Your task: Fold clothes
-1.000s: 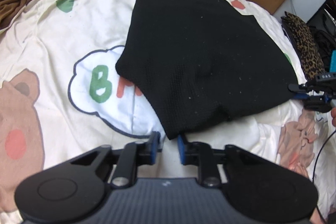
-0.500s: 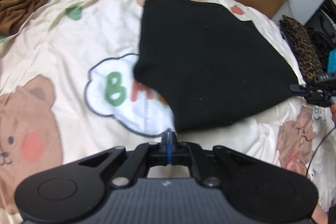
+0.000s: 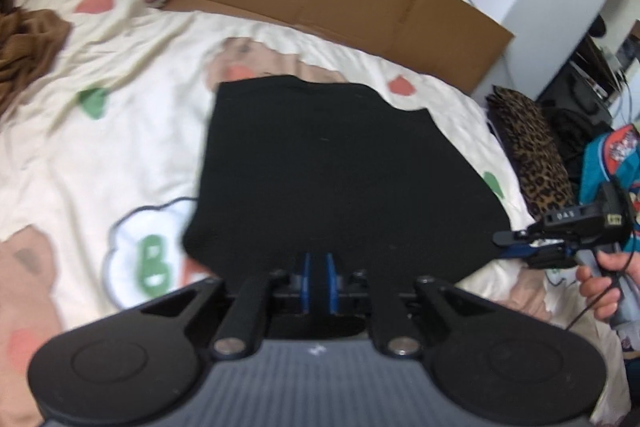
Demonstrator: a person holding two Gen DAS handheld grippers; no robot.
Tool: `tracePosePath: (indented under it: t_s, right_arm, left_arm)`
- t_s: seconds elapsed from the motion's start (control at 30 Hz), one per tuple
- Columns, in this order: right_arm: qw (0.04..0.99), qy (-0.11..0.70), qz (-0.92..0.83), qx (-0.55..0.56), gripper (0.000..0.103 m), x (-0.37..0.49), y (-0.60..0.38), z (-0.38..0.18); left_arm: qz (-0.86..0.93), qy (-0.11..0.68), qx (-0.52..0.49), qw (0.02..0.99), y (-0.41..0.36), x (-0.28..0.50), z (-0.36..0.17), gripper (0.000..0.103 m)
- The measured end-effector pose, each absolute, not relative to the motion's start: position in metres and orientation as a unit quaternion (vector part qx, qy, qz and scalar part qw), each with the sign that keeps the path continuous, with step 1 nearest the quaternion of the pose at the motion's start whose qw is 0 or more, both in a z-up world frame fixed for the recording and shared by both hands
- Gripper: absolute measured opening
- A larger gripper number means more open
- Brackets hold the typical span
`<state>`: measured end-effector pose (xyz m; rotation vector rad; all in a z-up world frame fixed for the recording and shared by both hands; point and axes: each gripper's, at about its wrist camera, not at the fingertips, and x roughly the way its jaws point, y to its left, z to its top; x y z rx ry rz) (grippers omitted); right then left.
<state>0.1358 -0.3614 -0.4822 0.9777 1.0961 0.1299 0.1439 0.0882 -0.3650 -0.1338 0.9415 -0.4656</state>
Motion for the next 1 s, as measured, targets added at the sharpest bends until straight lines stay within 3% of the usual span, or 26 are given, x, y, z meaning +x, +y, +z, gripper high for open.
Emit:
tracePosePath:
  t_s: [0.13, 0.43, 0.6, 0.83, 1.0]
  right_arm:
    - [0.739, 0.503, 0.062, 0.443, 0.023, 0.136, -0.36, -0.483]
    - [0.736, 0.509, 0.063, 0.442, 0.026, 0.138, -0.36, -0.486]
    - [0.732, 0.499, 0.059, 0.46, 0.026, 0.136, -0.358, -0.49]
    - [0.728, 0.48, 0.04, 0.487, 0.026, 0.134, -0.357, -0.494]
    - [0.735, 0.472, 0.039, 0.486, 0.011, 0.136, -0.357, -0.49]
  left_arm:
    - [-0.226, 0.457, -0.028, 0.86, 0.067, 0.143, -0.387, 0.045]
    - [-0.189, 0.465, 0.009, 0.865, 0.077, 0.145, -0.41, 0.055]
    - [-0.156, 0.481, 0.013, 0.863, 0.093, 0.138, -0.409, 0.05]
    - [-0.142, 0.472, -0.08, 0.866, 0.123, 0.129, -0.397, 0.048]
    - [-0.156, 0.494, -0.136, 0.844, 0.124, 0.128, -0.41, 0.037]
